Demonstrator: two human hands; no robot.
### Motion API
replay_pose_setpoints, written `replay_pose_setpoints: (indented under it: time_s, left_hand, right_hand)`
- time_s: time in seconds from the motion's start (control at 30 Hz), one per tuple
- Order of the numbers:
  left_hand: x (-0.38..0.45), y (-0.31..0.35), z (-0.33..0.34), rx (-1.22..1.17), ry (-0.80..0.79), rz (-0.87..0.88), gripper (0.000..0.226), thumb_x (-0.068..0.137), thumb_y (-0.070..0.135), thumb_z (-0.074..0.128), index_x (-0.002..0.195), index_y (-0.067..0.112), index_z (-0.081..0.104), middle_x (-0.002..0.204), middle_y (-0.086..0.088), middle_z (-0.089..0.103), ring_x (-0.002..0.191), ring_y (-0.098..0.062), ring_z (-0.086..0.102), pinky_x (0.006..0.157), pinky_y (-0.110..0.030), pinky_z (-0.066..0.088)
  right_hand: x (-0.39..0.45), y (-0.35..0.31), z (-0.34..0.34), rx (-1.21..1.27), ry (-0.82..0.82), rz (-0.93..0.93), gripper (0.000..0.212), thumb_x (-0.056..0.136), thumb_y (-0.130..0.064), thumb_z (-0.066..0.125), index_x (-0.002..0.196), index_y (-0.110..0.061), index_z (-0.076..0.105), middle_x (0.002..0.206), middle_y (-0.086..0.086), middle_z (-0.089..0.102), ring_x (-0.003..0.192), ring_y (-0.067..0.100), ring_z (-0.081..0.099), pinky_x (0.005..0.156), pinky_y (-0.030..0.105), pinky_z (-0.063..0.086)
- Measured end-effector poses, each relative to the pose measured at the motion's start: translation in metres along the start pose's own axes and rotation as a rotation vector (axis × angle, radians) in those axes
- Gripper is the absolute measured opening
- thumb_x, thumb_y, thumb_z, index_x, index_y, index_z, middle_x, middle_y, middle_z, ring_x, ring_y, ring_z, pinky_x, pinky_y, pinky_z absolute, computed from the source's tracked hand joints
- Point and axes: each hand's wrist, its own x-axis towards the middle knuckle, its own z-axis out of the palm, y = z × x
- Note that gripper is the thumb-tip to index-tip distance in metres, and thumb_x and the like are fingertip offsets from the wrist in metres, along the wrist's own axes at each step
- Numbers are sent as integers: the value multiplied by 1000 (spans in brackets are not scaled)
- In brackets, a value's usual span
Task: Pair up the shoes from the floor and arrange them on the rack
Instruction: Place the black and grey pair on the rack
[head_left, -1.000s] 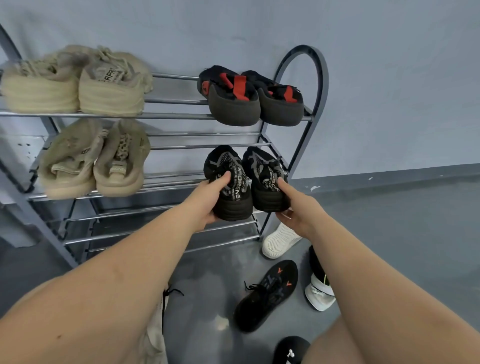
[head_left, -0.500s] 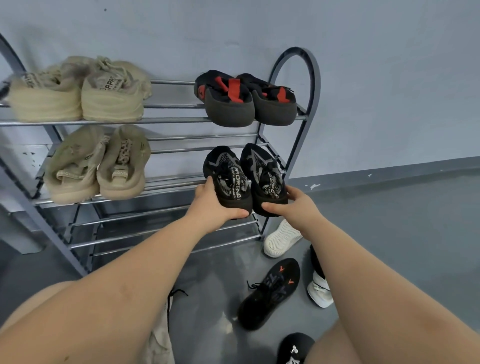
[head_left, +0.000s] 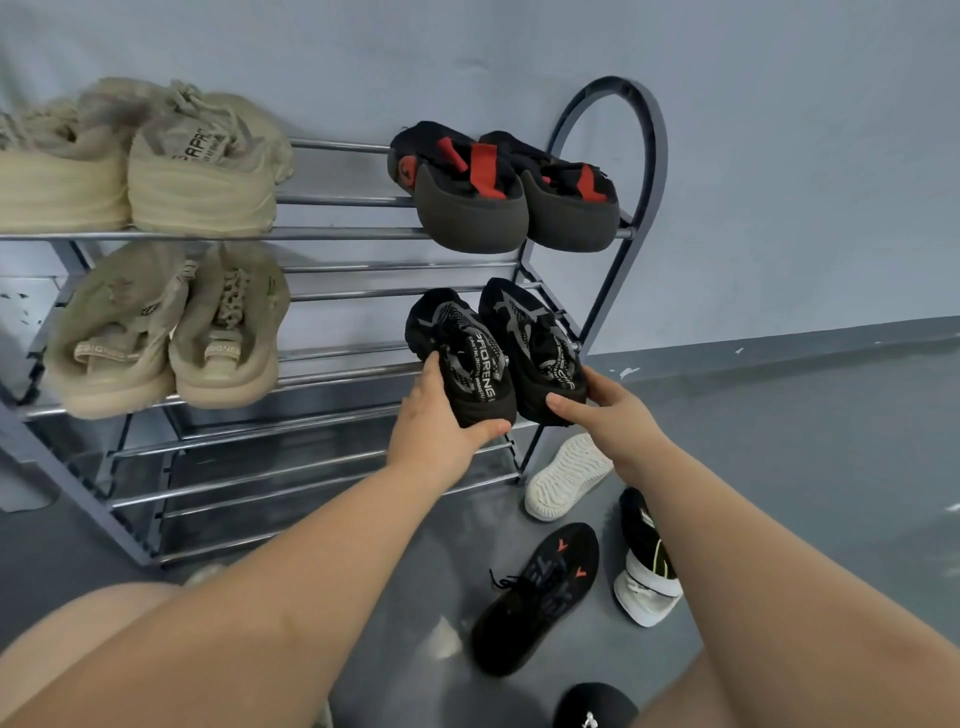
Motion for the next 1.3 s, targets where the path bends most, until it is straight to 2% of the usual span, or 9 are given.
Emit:
replay_pose_setpoints:
  time_s: [0.13, 0.23, 0.33, 0.43, 0.53, 0.7, 0.9, 1.1, 1.3]
  left_hand:
    - [-7, 1, 4, 16, 9, 33, 107, 74, 38, 76, 150, 25, 3, 154, 3, 29, 138, -18, 35, 108, -33, 33]
    - [-10, 4, 0, 33, -3, 93, 102, 77, 36, 74, 149, 35, 2, 156, 3, 21, 139, -18, 31, 106, -31, 33]
    - [-10, 7, -5, 20, 14, 106, 75, 75, 37, 75, 137, 31, 35, 143, 6, 38, 128, -17, 43, 94, -26, 37]
    - [-10, 9, -8, -60, 66, 61, 55, 69, 39, 79, 113, 23, 51, 119, 9, 56, 108, -13, 53, 86, -26, 42]
    - [-13, 15, -11, -132, 83, 22, 56, 67, 38, 81, 111, 23, 51, 110, 13, 56, 99, -7, 52, 84, -23, 40]
    - [-19, 24, -14, -200, 124, 18, 54, 67, 36, 82, 110, 24, 51, 104, 14, 56, 96, -6, 52, 82, -21, 38]
    - [-21, 32, -20, -214, 138, 53, 54, 70, 35, 80, 113, 23, 50, 103, 16, 53, 96, -4, 48, 81, -19, 35]
    - [-8, 31, -18, -203, 182, 51, 56, 71, 35, 79, 116, 22, 49, 111, 12, 55, 104, -9, 50, 85, -23, 37]
    - [12, 26, -10, -190, 190, 48, 54, 71, 36, 79, 113, 24, 48, 108, 14, 52, 107, -10, 50, 85, -24, 36]
  right_hand:
    - [7, 2, 5, -28, -2, -13, 65, 81, -9, 73, 139, -18, 46, 119, -8, 58, 117, 9, 53, 97, 23, 36]
    - [8, 2, 7, -70, 7, -16, 80, 82, -14, 73, 148, -24, 29, 132, -2, 50, 118, 6, 45, 95, 23, 32]
    - [8, 1, 10, -91, -2, -53, 85, 79, -14, 76, 148, -29, 29, 134, -4, 48, 118, 5, 46, 99, 23, 35]
    - [10, 4, 12, -177, 47, -91, 67, 75, -18, 79, 135, -26, 50, 131, -4, 56, 119, 12, 54, 106, 32, 42]
    - [9, 3, 11, -186, 82, -96, 49, 75, -23, 79, 120, -25, 61, 116, -1, 64, 109, 16, 61, 100, 34, 48]
    - [6, -2, 9, -86, 139, -123, 41, 75, -25, 79, 112, -25, 62, 110, -2, 67, 102, 13, 64, 93, 27, 48]
    - [-1, -9, 3, -21, 146, -163, 44, 77, -20, 77, 118, -19, 61, 104, -3, 67, 83, 2, 65, 63, 10, 50]
    - [2, -8, 5, -60, 134, -182, 37, 76, -22, 78, 108, -28, 60, 109, 0, 67, 99, 13, 64, 90, 25, 50]
    - [20, -2, 8, -56, 157, -190, 39, 75, -25, 79, 108, -32, 61, 104, -4, 69, 100, 13, 65, 96, 32, 51]
